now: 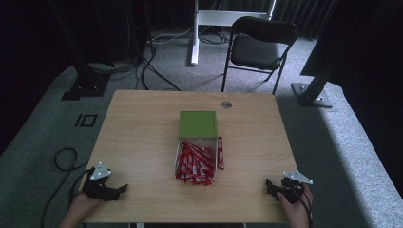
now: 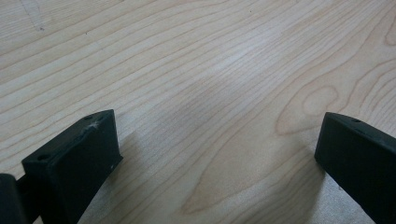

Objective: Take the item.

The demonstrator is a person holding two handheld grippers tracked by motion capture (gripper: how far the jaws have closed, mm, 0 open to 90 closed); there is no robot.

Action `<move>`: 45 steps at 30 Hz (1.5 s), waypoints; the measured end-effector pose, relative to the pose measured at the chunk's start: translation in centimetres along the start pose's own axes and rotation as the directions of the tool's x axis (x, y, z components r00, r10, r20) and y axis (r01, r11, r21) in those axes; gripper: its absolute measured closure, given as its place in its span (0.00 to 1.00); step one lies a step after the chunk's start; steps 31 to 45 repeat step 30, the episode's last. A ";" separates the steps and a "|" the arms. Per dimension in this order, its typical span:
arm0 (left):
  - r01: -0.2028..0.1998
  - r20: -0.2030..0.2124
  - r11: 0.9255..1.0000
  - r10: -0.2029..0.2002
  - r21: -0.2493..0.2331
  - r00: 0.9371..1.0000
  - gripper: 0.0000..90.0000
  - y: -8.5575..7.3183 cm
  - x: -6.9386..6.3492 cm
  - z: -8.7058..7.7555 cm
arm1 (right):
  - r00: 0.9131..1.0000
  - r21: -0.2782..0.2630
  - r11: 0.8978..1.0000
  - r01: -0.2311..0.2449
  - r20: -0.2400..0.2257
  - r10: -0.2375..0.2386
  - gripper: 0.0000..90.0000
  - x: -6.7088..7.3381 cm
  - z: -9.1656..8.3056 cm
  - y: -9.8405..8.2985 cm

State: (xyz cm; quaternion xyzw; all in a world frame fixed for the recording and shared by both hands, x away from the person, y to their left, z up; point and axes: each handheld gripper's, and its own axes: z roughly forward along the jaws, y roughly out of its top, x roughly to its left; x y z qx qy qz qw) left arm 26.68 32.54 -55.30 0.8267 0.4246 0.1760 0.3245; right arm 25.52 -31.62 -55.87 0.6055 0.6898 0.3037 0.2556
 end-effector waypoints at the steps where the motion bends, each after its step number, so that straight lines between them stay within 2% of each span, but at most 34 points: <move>1: 0.000 0.000 1.000 0.000 0.000 1.000 0.01 0.0 0.0 0.0 | 1.000 0.000 1.000 -0.002 0.001 0.002 0.15 0.0 -0.1 0.0; 45: 0.000 0.000 1.000 0.000 0.000 1.000 0.01 0.0 0.0 0.0 | 1.000 0.000 1.000 -0.013 0.013 0.013 0.15 0.1 -0.4 -0.4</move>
